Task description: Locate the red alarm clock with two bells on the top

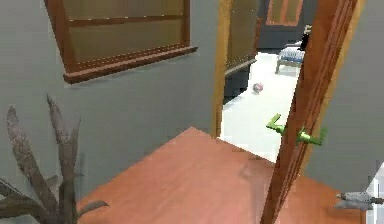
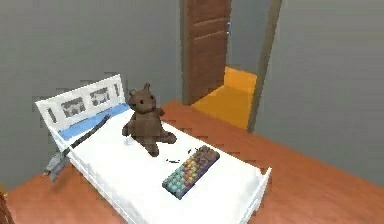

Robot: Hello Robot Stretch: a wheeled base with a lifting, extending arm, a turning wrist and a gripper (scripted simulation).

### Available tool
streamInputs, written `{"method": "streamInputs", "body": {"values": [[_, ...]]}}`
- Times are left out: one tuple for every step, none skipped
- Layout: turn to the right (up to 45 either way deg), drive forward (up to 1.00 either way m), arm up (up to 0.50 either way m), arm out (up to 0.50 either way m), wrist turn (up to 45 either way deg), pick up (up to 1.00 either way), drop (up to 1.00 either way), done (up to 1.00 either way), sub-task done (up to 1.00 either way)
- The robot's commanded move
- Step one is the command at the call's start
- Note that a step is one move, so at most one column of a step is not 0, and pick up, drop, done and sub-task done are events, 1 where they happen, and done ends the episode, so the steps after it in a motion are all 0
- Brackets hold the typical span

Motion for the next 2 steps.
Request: {"method": "streamInputs", "body": {"values": [[0.0, 0.95, 0.00, 0.00, 0.0, 0.00, 0.00, 0.00, 0.00], [45.0, 0.00, 0.00, 0.00, 0.0, 0.00, 0.00, 0.00, 0.00]]}}
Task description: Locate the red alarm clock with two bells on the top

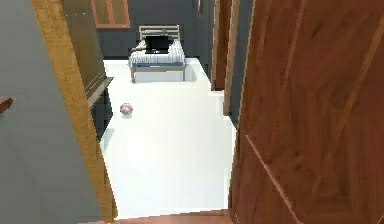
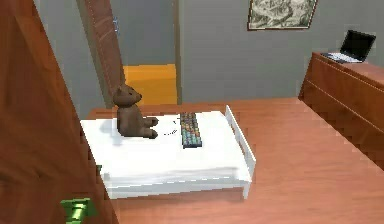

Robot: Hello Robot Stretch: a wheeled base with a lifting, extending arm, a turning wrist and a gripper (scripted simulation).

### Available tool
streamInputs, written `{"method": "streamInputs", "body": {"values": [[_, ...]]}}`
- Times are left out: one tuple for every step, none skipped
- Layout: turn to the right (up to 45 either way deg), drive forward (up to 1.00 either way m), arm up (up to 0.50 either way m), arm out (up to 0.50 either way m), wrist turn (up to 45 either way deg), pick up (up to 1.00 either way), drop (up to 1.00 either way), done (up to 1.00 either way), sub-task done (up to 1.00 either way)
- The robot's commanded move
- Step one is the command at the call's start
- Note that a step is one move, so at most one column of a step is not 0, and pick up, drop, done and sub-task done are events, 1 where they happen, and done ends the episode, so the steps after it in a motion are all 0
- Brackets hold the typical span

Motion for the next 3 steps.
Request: {"method": "streamInputs", "body": {"values": [[9.0, 0.00, 0.00, 0.00, 0.0, 0.00, 0.00, 0.00, 0.00], [0.0, 0.05, 0.00, 0.00, 0.0, 0.00, 0.00, 0.00, 0.00], [-18.0, 0.00, 0.00, 0.00, 0.0, 0.00, 0.00, 0.00, 0.00]]}}
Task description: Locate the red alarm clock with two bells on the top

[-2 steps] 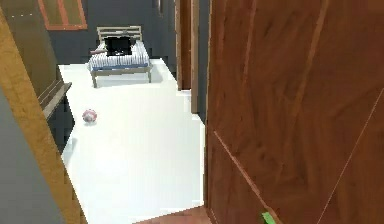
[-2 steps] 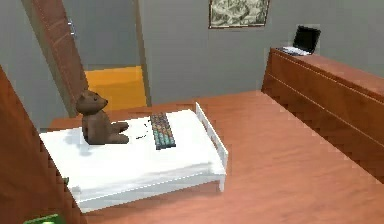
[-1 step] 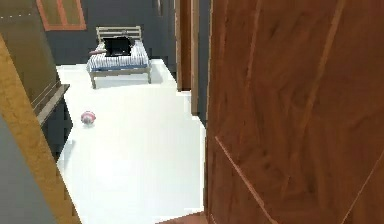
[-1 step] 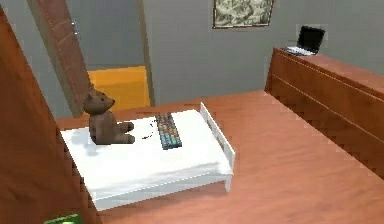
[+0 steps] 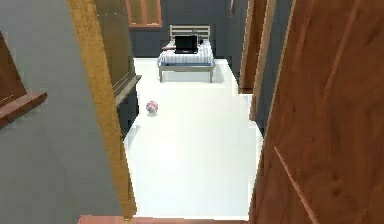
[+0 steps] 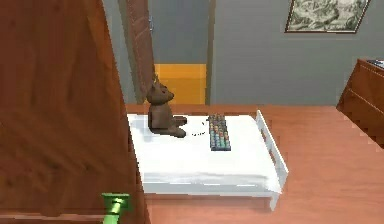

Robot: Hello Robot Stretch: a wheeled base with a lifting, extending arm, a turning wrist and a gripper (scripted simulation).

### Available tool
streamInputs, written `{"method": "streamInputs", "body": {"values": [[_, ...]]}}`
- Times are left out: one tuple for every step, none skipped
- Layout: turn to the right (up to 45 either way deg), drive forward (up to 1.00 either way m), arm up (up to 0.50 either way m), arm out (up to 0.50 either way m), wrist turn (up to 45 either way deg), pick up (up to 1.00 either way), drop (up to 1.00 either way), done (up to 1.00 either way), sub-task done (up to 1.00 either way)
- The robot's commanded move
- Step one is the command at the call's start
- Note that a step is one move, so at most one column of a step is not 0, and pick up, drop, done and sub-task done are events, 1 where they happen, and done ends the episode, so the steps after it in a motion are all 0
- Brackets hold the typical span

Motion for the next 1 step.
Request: {"method": "streamInputs", "body": {"values": [[0.0, 0.40, 0.00, 0.00, 0.0, 0.00, 0.00, 0.00, 0.00]]}}
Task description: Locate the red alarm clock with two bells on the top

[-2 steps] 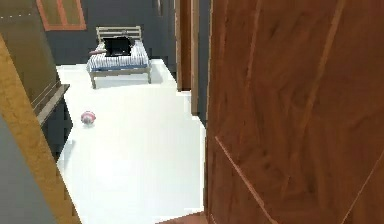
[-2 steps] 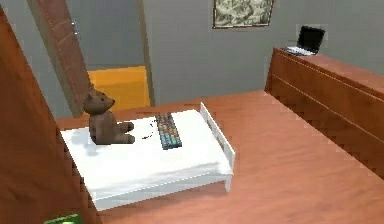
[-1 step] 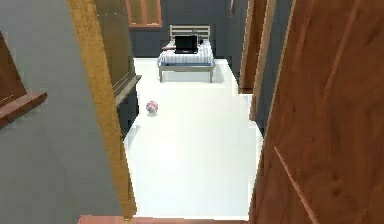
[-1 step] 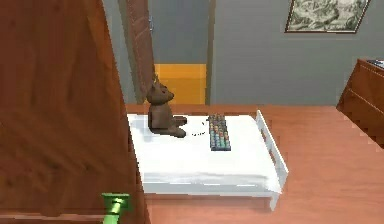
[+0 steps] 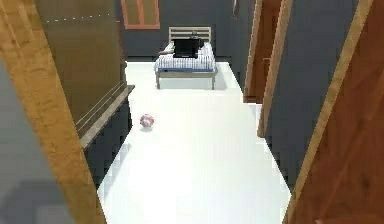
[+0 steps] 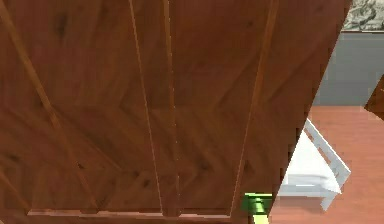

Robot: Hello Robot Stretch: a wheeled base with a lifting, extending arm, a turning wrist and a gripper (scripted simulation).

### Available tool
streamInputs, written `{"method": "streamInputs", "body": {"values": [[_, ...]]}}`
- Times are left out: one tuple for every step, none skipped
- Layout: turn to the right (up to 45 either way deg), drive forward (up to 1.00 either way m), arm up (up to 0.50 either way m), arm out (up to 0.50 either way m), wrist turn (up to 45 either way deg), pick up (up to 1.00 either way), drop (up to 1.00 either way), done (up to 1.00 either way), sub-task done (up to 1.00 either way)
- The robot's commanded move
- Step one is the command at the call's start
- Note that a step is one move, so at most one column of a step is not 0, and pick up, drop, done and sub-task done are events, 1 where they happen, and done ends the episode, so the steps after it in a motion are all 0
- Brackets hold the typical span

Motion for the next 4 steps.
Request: {"method": "streamInputs", "body": {"values": [[6.0, 0.00, 0.00, 0.00, 0.0, 0.00, 0.00, 0.00, 0.00], [0.0, 0.95, 0.00, 0.00, 0.0, 0.00, 0.00, 0.00, 0.00], [0.0, 1.00, 0.00, 0.00, 0.0, 0.00, 0.00, 0.00, 0.00], [3.0, 0.00, 0.00, 0.00, 0.0, 0.00, 0.00, 0.00, 0.00]]}}
